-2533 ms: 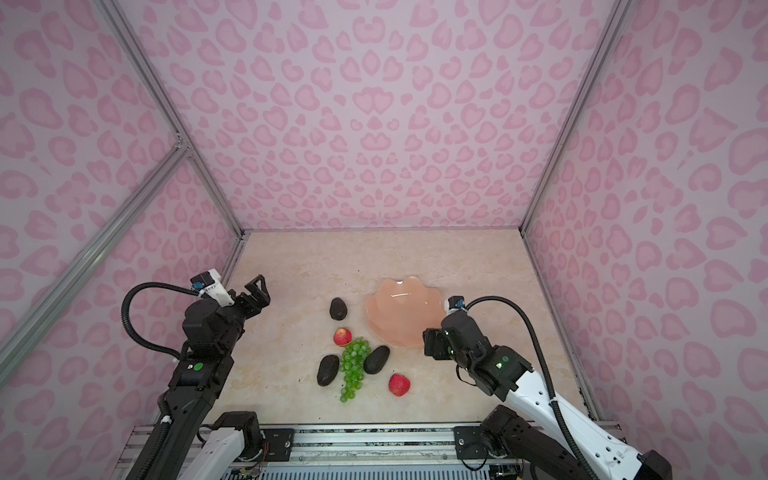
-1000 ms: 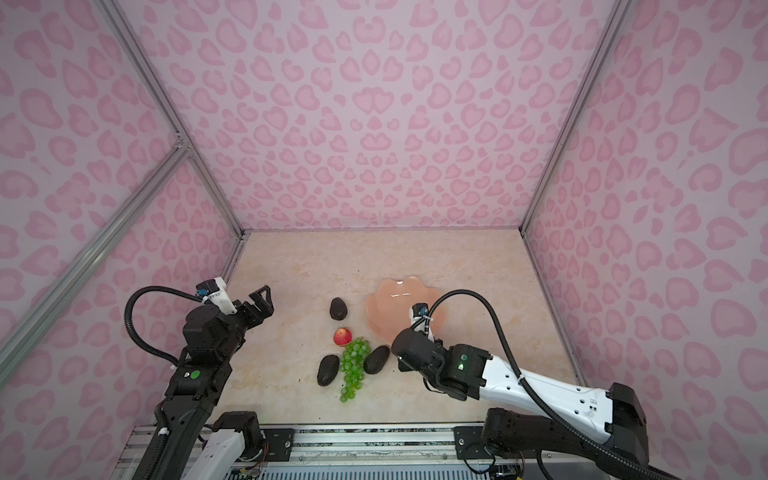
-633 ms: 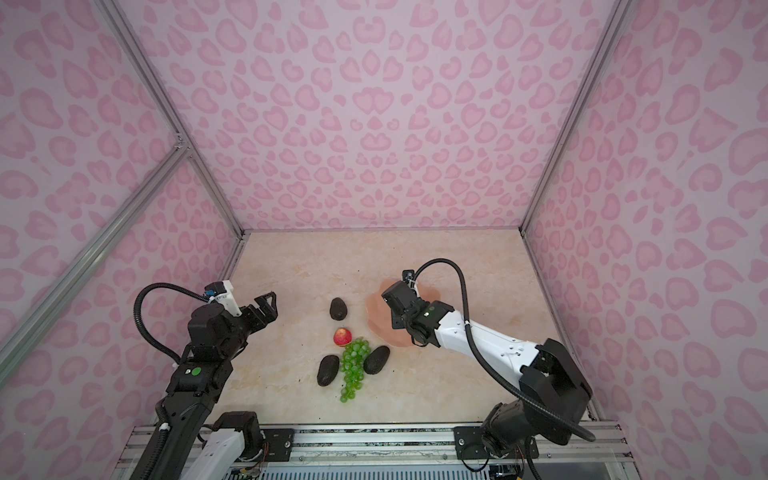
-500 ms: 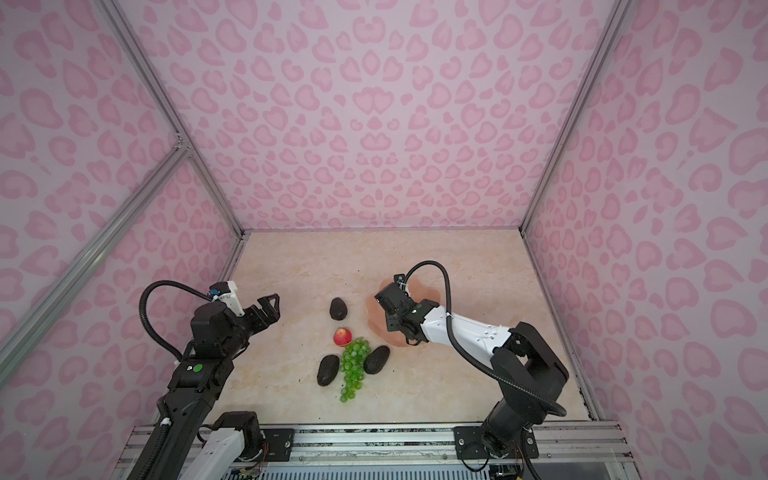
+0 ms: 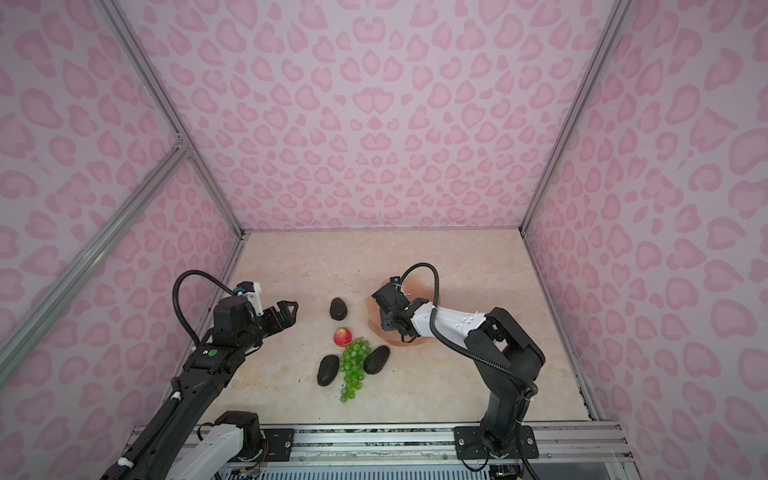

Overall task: Place and organize the fake fruits in the fruit bowl
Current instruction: 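Carry the red fruit into the peach bowl and open the right gripper, then place the farthest dark avocado in the bowl with left gripper while right withdraws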

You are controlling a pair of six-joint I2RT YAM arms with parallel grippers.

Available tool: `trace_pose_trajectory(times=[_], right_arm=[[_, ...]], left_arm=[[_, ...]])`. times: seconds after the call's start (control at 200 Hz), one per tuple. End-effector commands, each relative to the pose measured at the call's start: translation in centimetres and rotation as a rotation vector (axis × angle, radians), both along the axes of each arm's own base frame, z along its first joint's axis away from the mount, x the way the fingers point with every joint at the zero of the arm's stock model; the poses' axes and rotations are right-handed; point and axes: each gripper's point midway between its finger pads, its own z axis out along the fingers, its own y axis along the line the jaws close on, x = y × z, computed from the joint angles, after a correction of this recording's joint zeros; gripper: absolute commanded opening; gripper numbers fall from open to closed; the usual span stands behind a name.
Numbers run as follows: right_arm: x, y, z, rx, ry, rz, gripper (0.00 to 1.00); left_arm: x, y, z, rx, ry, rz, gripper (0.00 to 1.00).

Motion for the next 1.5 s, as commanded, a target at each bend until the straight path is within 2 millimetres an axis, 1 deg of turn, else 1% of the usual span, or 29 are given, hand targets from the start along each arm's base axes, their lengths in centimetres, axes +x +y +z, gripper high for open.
trace_pose_trajectory(times=[0.0, 0.01, 0.035, 0.05, 0.08, 0.12, 0.13, 0.155, 0.165, 0.235, 0.295, 0.395, 0.43, 0.495, 0.56, 0.64, 0.75, 0.85, 0.92, 0.97, 1.06, 1.12, 1.18, 1.249, 1.334, 1.384, 1.414, 1.449, 1.499], right_arm=[[0.3, -0.5, 2.5, 0.028, -0.059, -0.023, 0.76], [0.2, -0.6, 3.1, 0.033, -0.072, -0.025, 0.77], [0.2, -0.8, 3.8, 0.040, -0.089, -0.028, 0.79], [0.2, -1.0, 4.9, 0.053, -0.112, -0.029, 0.81], [0.1, -1.4, 5.8, 0.063, -0.133, -0.036, 0.84], [-0.2, -2.0, 7.4, 0.080, -0.168, -0.045, 0.87], [-0.4, -2.2, 8.1, 0.087, -0.183, -0.048, 0.88], [-0.6, -2.5, 8.7, 0.094, -0.197, -0.053, 0.89], [-0.7, -2.8, 9.3, 0.105, -0.212, -0.057, 0.90], [-1.5, -4.0, 11.0, 0.141, -0.252, -0.074, 0.93], [-2.3, -5.2, 11.9, 0.170, -0.282, -0.102, 0.94], [-3.6, -7.1, 12.6, 0.197, -0.328, -0.134, 0.95], [-4.0, -7.8, 12.7, 0.202, -0.335, -0.148, 0.96], [-4.6, -9.0, 12.9, 0.219, -0.342, -0.176, 0.96], [-5.0, -9.9, 12.6, 0.224, -0.340, -0.198, 0.97], [-5.4, -11.0, 12.4, 0.234, -0.344, -0.222, 0.96], [-5.6, -11.9, 12.5, 0.244, -0.350, -0.242, 0.97], [-5.7, -12.5, 12.5, 0.245, -0.354, -0.253, 0.97], [-5.6, -12.8, 12.6, 0.249, -0.359, -0.261, 0.96], [-5.5, -12.9, 12.6, 0.253, -0.363, -0.264, 0.96], [-5.4, -13.1, 12.5, 0.254, -0.363, -0.268, 0.96], [-5.4, -13.3, 12.5, 0.250, -0.364, -0.273, 0.95], [-5.4, -13.6, 12.4, 0.245, -0.366, -0.281, 0.95], [-5.5, -13.9, 12.3, 0.244, -0.366, -0.288, 0.95], [-5.6, -14.4, 12.1, 0.239, -0.365, -0.302, 0.95], [-5.7, -14.7, 11.9, 0.237, -0.363, -0.307, 0.95], [-5.7, -14.8, 12.0, 0.237, -0.365, -0.311, 0.95], [-5.8, -15.0, 11.9, 0.235, -0.363, -0.315, 0.95], [-5.9, -15.2, 11.8, 0.238, -0.363, -0.318, 0.95]], left_arm=[[1.4, -1.0, 0.8, -0.011, -0.038, -0.012, 0.96], [1.5, -1.2, 0.8, -0.010, -0.037, -0.016, 0.96], [1.6, -1.7, 0.6, -0.004, -0.033, -0.031, 0.96], [1.7, -2.0, 0.5, 0.001, -0.031, -0.037, 0.96], [1.9, -2.6, 0.3, 0.013, -0.023, -0.050, 0.96], [2.3, -3.3, 0.0, 0.030, -0.017, -0.067, 0.96], [2.4, -3.6, 0.0, 0.033, -0.016, -0.072, 0.96], [2.7, -4.1, -0.3, 0.042, -0.012, -0.083, 0.96], [2.8, -4.3, -0.4, 0.044, -0.009, -0.086, 0.96], [3.8, -5.7, -1.4, 0.057, 0.015, -0.119, 0.96], [4.7, -6.9, -2.4, 0.072, 0.051, -0.147, 0.95], [6.0, -8.7, -3.9, 0.088, 0.095, -0.183, 0.93], [6.3, -9.4, -4.1, 0.093, 0.101, -0.198, 0.92], [6.9, -10.2, -5.2, 0.119, 0.130, -0.212, 0.91], [7.3, -10.8, -6.4, 0.128, 0.162, -0.221, 0.89], [7.6, -11.5, -7.8, 0.127, 0.199, -0.236, 0.85], [7.5, -11.8, -9.6, 0.140, 0.253, -0.240, 0.78], [7.0, -11.5, -11.2, 0.155, 0.294, -0.234, 0.72], [7.0, -11.3, -11.9, 0.167, 0.308, -0.229, 0.68], [7.0, -11.3, -12.3, 0.175, 0.314, -0.231, 0.62], [7.1, -11.3, -11.7, 0.175, 0.300, -0.233, 0.52], [7.2, -11.5, -10.5, 0.169, 0.272, -0.242, 0.46], [6.9, -11.8, -8.6, 0.159, 0.244, -0.263, 0.45], [6.5, -12.6, -5.8, 0.153, 0.196, -0.297, 0.45], [6.0, -14.9, -2.1, 0.155, 0.118, -0.363, 0.45], [5.7, -16.8, -0.6, 0.158, 0.090, -0.410, 0.45], [5.7, -18.0, -0.1, 0.159, 0.080, -0.437, 0.45], [5.7, -19.2, 0.0, 0.159, 0.083, -0.461, 0.46], [6.0, -20.8, -0.5, 0.161, 0.096, -0.487, 0.46]])
